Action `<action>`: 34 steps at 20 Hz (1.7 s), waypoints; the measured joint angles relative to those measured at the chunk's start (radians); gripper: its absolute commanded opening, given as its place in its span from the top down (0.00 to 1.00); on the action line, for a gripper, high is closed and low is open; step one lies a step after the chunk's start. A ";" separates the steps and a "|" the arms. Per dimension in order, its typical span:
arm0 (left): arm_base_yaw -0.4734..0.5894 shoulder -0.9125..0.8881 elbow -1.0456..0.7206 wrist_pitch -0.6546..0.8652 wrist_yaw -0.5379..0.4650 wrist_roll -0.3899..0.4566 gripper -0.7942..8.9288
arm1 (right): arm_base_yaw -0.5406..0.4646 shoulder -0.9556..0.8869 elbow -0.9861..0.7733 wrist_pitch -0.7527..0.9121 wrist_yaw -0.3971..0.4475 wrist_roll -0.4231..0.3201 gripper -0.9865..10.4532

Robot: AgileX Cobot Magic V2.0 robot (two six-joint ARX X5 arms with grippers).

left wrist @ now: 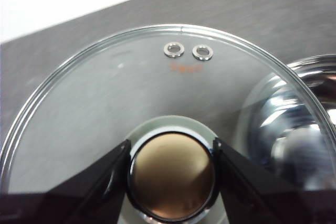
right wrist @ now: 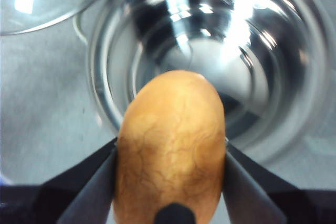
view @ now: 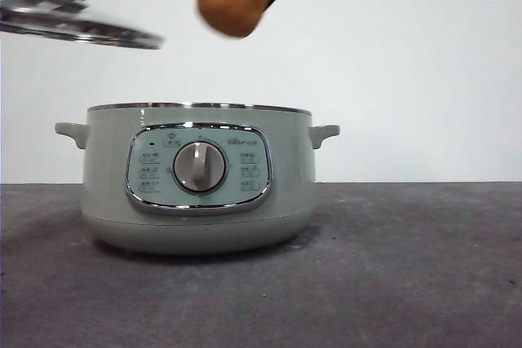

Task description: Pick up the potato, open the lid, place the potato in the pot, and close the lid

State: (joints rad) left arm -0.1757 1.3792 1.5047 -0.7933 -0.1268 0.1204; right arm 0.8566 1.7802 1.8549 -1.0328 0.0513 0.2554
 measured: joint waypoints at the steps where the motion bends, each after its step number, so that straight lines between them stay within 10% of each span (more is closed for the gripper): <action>1: 0.042 0.000 0.000 -0.006 0.000 0.000 0.93 | -0.004 0.062 0.056 -0.010 -0.001 -0.011 0.92; 13: 0.264 0.002 0.000 -0.006 0.131 -0.027 0.93 | -0.126 0.476 0.322 -0.084 -0.076 -0.114 0.88; 17: 0.264 0.005 0.000 -0.006 0.138 -0.027 0.93 | -0.126 0.495 0.323 -0.093 -0.077 -0.141 0.40; 25: 0.254 0.005 0.000 -0.026 0.182 -0.035 0.93 | -0.123 0.472 0.491 -0.267 -0.076 -0.147 0.39; 34: 0.005 0.014 0.000 -0.034 0.182 -0.089 0.93 | -0.106 -0.002 0.397 -0.322 0.098 -0.153 0.39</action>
State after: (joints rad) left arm -0.1707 1.3937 1.5047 -0.8276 0.0551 0.0315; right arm 0.7506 1.7786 2.2524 -1.3552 0.1493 0.1020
